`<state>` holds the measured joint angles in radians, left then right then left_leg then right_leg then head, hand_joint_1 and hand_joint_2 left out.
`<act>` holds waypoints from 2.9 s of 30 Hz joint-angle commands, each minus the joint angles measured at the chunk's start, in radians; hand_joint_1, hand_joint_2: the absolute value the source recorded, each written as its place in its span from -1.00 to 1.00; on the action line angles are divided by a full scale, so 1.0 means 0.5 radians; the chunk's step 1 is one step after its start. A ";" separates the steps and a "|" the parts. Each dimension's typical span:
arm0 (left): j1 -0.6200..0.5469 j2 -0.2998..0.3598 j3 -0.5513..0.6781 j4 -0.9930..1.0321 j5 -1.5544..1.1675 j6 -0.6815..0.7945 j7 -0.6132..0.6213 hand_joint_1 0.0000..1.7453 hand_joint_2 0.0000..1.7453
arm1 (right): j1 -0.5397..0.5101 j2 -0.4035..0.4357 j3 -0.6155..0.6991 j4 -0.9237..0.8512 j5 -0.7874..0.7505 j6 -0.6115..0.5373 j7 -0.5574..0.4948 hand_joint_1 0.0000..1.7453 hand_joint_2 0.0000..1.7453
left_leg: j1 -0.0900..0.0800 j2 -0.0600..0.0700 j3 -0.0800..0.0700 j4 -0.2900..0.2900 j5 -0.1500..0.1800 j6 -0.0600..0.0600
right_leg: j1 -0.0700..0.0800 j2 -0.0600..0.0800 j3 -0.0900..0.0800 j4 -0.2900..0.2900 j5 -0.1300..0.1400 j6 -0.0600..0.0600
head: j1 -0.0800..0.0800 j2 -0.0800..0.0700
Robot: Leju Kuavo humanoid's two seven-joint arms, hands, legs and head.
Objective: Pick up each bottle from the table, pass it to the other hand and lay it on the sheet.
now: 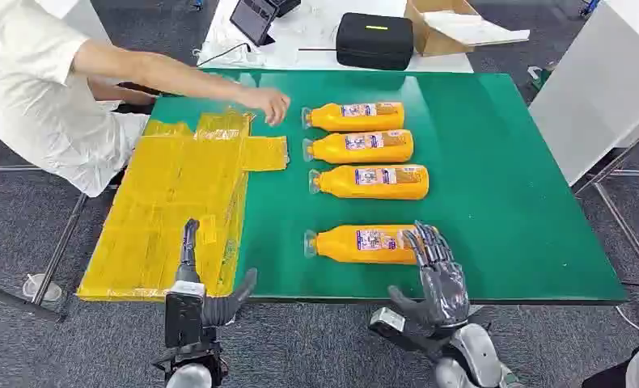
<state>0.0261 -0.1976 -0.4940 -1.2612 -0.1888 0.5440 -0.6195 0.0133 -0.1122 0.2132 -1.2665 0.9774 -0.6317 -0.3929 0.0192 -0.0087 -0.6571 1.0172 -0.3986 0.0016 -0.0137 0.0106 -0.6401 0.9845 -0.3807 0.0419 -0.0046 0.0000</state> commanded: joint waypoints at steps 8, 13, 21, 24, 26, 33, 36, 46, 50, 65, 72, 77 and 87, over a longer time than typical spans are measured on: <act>-0.119 0.038 -0.107 0.160 -0.073 -0.102 0.070 -1.00 1.00 | -0.473 -0.261 0.163 0.572 0.061 0.366 0.104 -1.00 1.00 | 0.000 0.004 0.004 -0.001 -0.001 0.001 | 0.000 0.002 0.005 -0.002 0.000 -0.002 | 0.001 0.000; -0.119 0.037 -0.107 0.166 -0.071 -0.108 0.073 -1.00 1.00 | -0.494 -0.253 0.173 0.588 0.063 0.378 0.109 -1.00 1.00 | -0.002 0.007 0.018 -0.002 -0.006 0.003 | 0.000 0.003 0.017 -0.001 -0.005 -0.005 | 0.000 0.000; -0.145 0.032 -0.136 0.182 -0.071 -0.151 0.071 -1.00 1.00 | -0.682 -0.194 0.312 0.839 0.082 0.478 0.097 -1.00 1.00 | -0.001 0.007 0.016 -0.002 -0.005 0.003 | 0.000 0.003 0.015 -0.001 -0.004 -0.004 | 0.000 0.000; -0.145 0.035 -0.139 0.181 -0.073 -0.153 0.070 -1.00 1.00 | -0.688 -0.191 0.319 0.852 0.076 0.483 0.098 -1.00 1.00 | -0.001 0.003 0.008 -0.002 -0.002 0.002 | 0.000 0.001 0.008 -0.001 -0.002 -0.003 | 0.000 0.000; -0.149 0.035 -0.140 0.182 -0.079 -0.158 0.069 -1.00 1.00 | -0.710 -0.172 0.334 0.885 0.047 0.501 0.096 -1.00 1.00 | -0.001 0.004 0.010 -0.002 -0.003 0.002 | 0.000 0.001 0.010 -0.001 -0.003 -0.003 | 0.000 0.000; -0.149 0.034 -0.139 0.183 -0.090 -0.156 0.069 -1.00 1.00 | -0.740 -0.165 0.364 0.982 0.015 0.537 0.111 -1.00 1.00 | 0.000 0.004 0.012 -0.002 -0.003 0.002 | 0.001 0.001 0.012 -0.002 -0.003 -0.003 | 0.000 0.000; -0.149 0.034 -0.139 0.183 -0.090 -0.156 0.069 -1.00 1.00 | -0.740 -0.165 0.364 0.982 0.015 0.537 0.111 -1.00 1.00 | -0.001 0.004 0.019 -0.003 -0.005 0.003 | 0.001 -0.001 0.019 -0.001 -0.006 -0.005 | 0.000 0.000; -0.149 0.034 -0.139 0.183 -0.090 -0.156 0.069 -1.00 1.00 | -0.740 -0.165 0.364 0.982 0.015 0.537 0.111 -1.00 1.00 | 0.000 0.002 0.012 -0.002 -0.002 0.002 | 0.001 -0.001 0.011 -0.002 -0.002 -0.003 | 0.000 0.000; -0.144 0.034 -0.130 0.181 -0.089 -0.153 0.081 -1.00 1.00 | -0.770 -0.180 0.397 1.036 0.021 0.617 0.181 -1.00 1.00 | -0.001 0.003 0.015 -0.002 -0.004 0.002 | 0.001 0.000 0.014 -0.001 -0.003 -0.004 | 0.000 0.000; -0.148 -0.005 -0.091 0.202 -0.126 -0.129 0.105 -1.00 1.00 | -1.062 -0.256 0.685 1.482 0.023 1.307 0.593 1.00 1.00 | 0.000 0.004 0.040 -0.004 -0.009 0.007 | 0.001 -0.002 0.036 -0.008 -0.004 -0.003 | 0.001 0.000; -0.142 -0.006 -0.078 0.194 -0.135 -0.121 0.098 -1.00 1.00 | -1.042 -0.262 0.708 1.550 0.054 1.273 0.700 1.00 1.00 | 0.000 -0.009 0.052 -0.006 -0.010 0.009 | 0.003 -0.010 0.034 -0.012 -0.009 0.000 | 0.001 0.000; -0.142 -0.007 -0.078 0.194 -0.136 -0.121 0.098 -1.00 1.00 | -1.037 -0.260 0.706 1.550 0.052 1.269 0.700 1.00 1.00 | 0.000 -0.008 0.064 -0.005 -0.008 0.012 | 0.002 -0.010 0.049 -0.012 -0.008 0.003 | 0.001 0.000; -0.111 0.017 -0.090 0.155 -0.125 -0.137 0.085 -1.00 1.00 | -0.820 -0.230 0.456 1.239 -0.341 1.151 0.298 1.00 1.00 | 0.001 -0.009 0.074 -0.006 -0.020 0.015 | 0.002 -0.010 0.062 -0.019 -0.018 0.007 | 0.001 0.000</act>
<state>-0.0183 -0.2087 -0.5348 -1.2158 -0.2571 0.4814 -0.5718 -0.5577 -0.2365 0.5203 -0.6031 0.9498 -0.0317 -0.1027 0.0190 -0.0088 -0.6212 1.0172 -0.4091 0.0083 -0.0139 0.0115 -0.6121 0.9780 -0.3888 0.0472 -0.0042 0.0000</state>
